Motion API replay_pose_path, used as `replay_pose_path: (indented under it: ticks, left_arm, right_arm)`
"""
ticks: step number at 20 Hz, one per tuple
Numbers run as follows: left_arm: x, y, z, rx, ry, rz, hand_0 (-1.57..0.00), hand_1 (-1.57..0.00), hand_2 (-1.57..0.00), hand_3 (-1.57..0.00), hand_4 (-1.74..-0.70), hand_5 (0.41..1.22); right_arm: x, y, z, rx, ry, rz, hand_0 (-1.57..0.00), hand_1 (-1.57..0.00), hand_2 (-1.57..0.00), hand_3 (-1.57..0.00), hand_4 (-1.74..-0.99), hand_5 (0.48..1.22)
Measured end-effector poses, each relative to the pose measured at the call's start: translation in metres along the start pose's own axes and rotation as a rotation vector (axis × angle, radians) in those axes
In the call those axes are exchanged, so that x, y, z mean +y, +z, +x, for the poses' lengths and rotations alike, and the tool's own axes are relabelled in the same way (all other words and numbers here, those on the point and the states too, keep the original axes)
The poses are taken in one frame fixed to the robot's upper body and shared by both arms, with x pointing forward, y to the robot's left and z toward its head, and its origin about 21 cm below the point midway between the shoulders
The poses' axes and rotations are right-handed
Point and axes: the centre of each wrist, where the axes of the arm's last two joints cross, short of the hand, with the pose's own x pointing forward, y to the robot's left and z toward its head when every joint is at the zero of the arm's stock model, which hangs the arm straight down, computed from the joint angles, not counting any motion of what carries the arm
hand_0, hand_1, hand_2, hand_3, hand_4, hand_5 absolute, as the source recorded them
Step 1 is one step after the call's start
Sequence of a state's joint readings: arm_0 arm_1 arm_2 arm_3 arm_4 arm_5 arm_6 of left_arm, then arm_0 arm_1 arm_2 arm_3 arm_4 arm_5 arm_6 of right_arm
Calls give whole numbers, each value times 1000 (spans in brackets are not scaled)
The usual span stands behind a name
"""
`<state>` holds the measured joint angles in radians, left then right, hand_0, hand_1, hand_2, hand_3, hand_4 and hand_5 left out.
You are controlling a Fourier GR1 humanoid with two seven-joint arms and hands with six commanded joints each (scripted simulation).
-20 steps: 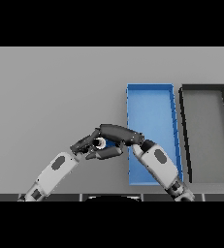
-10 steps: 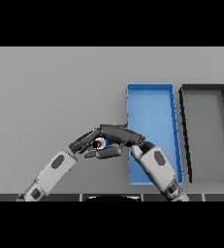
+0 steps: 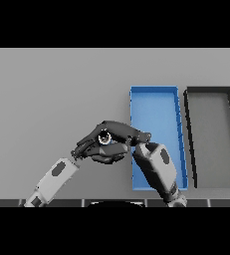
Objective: Pick up the blue pipe and place it into the blue bin.
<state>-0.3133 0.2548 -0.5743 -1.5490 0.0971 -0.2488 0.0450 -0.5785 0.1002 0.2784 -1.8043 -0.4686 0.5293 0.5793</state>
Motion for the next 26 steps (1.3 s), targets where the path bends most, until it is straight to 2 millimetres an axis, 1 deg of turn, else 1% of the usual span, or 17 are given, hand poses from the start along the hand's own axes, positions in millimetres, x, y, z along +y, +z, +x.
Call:
replay_pose_path:
  ticks: [3, 4, 7, 8, 10, 11, 13, 15, 16, 17, 19, 21, 22, 23, 24, 25, 26]
  left_arm:
    - [2, 3, -2, -2, -2, -5, -2, -1, -1, 0, -865, 515]
    - [-5, 1, -2, 1, 5, -10, -1, -1, -1, 0, -865, 509]
    - [1, 2, -2, 10, -1, -1, 0, 0, 0, 1, -863, 493]
    - [-3, 2, -2, -3, 1, -8, 0, 0, 0, 1, -867, 486]
    - [-2, 6, -2, -8, 1, -16, 0, 0, 0, 1, -866, 484]
    - [1, 4, -1, 2, -7, -7, 1, 1, 1, 1, -864, 483]
    - [3, 8, 2, -4, -7, -6, 1, 1, 1, 1, -856, 484]
    - [1, 10, 1, 12, -3, -3, 1, 1, 1, 1, -844, 481]
    - [3, 7, 5, 7, -13, -1, 1, 1, 1, 1, -841, 477]
    - [0, 8, 3, 17, -12, -4, 1, 1, 1, 1, -835, 474]
    - [2, 9, 0, 28, -25, 19, 1, 1, 1, 1, -827, 467]
    - [9, 10, 2, 36, -28, 29, 1, 1, 1, 1, -827, 463]
    - [7, 12, -1, 37, -23, 26, 1, 1, 1, 1, -825, 461]
    - [11, 12, 0, 34, -37, 29, 1, 1, 1, 1, -824, 462]
    - [7, 13, 0, 35, -37, 24, 1, 1, 1, 1, -828, 462]
    - [5, 14, -1, 27, -32, 21, 1, 1, 1, 1, -828, 463]
    - [9, 14, 2, 21, -36, 27, 1, 1, 1, 1, -827, 464]
  right_arm:
    - [-10, -3, 17, -3, -50, -15, -1571, -1571, -1571, -1571, -1492, 1221]
    - [-13, -6, 28, -15, -37, -21, -1571, -1571, -1571, -1571, -1492, 1221]
    - [-21, -10, 70, -77, 7, -21, -1571, -1571, -1571, -1571, -1494, 1221]
    - [-26, -12, 83, -100, 55, -27, -1571, -1571, -1571, -1571, -1495, 1221]
    - [-42, -16, 104, -147, 90, -61, -1571, -1571, -1571, -1571, -1496, 1221]
    - [-50, -16, 111, -148, 95, -109, -1571, -1571, -1571, -1571, -1496, 1221]
    - [-69, -14, 120, -164, 118, -213, -1571, -1571, -1571, -1571, -1498, 1221]
    - [-92, -4, 120, -127, 150, -324, -1571, -1571, -1571, -1571, -1498, 1221]
    - [-100, 3, 121, -104, 168, -369, -1571, -1571, -1571, -1571, -1498, 1221]
    - [-113, 12, 114, -77, 160, -429, -1571, -1571, -1571, -1571, -1498, 1221]
    - [-133, 26, 104, -3, 134, -524, -1571, -1571, -1571, -1571, -1499, 1221]
    - [-151, 47, 83, 65, 77, -617, -1571, -1571, -1571, -1571, -1499, 1221]
    - [-154, 60, 73, 95, 63, -661, -1571, -1571, -1571, -1571, -1499, 1221]
    - [-157, 69, 65, 122, 44, -696, -1571, -1571, -1571, -1571, -1499, 1221]
    - [-159, 76, 55, 155, 23, -725, -1571, -1571, -1571, -1571, -1499, 1221]
    - [-160, 85, 46, 185, 1, -753, -1571, -1571, -1571, -1571, -1499, 1221]
    - [-159, 91, 36, 231, -21, -776, -1571, -1571, -1571, -1571, -1499, 1221]
